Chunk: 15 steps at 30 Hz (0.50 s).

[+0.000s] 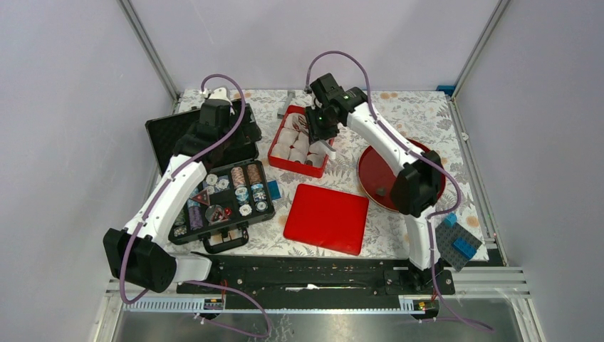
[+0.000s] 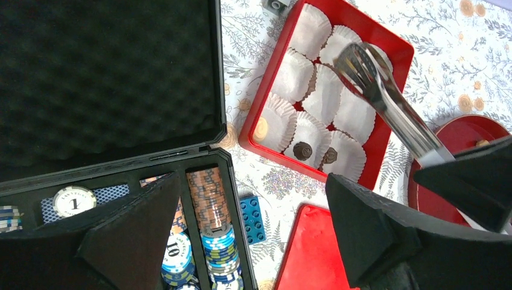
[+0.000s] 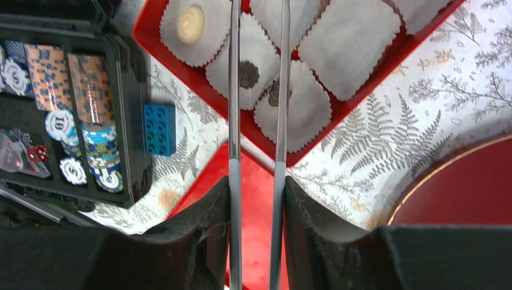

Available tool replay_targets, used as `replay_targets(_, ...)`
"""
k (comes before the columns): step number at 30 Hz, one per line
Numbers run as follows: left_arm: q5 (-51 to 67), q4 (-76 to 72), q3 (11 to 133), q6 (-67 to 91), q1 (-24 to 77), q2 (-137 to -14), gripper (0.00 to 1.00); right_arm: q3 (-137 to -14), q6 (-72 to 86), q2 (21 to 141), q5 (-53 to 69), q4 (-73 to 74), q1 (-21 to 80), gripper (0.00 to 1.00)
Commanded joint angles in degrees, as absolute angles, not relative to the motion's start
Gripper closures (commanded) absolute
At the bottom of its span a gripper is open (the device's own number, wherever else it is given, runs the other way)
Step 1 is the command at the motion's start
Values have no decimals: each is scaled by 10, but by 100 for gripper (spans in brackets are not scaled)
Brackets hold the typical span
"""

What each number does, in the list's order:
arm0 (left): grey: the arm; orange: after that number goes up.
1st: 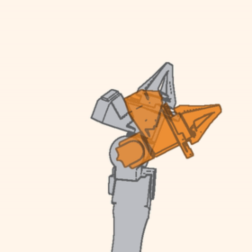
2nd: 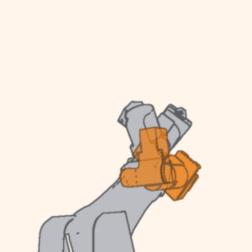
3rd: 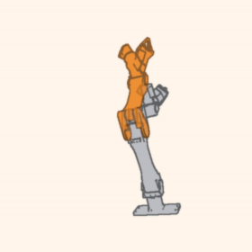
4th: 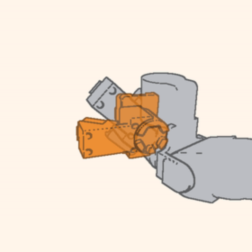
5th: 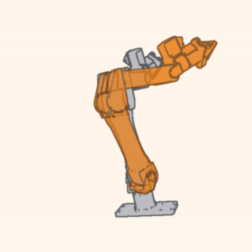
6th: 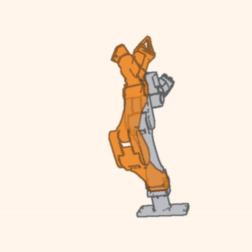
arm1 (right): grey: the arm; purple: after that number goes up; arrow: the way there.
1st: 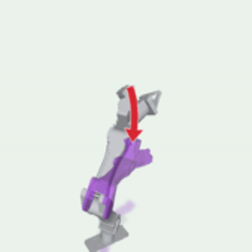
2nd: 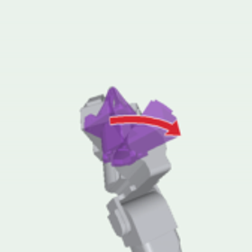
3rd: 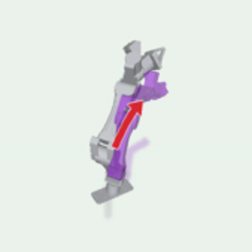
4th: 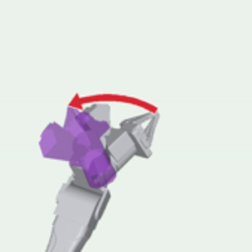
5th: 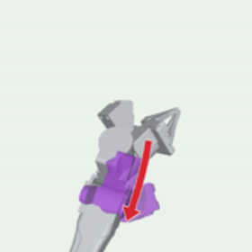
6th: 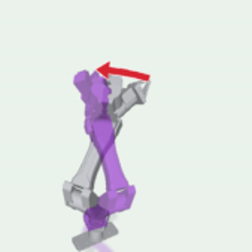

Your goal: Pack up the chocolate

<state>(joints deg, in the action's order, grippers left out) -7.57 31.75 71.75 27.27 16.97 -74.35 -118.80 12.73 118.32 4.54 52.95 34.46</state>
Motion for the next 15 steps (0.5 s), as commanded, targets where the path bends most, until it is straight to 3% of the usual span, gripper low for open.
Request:
replay_targets(1, -55, 310, 716, 264, 168, -727, 1, -1271, 140, 1223, 66, 530, 351, 71)
replay_targets(15, -52, 331, 731, 249, 168, -755, 1, -1317, 136, 1298, 71, 537, 352, 67)
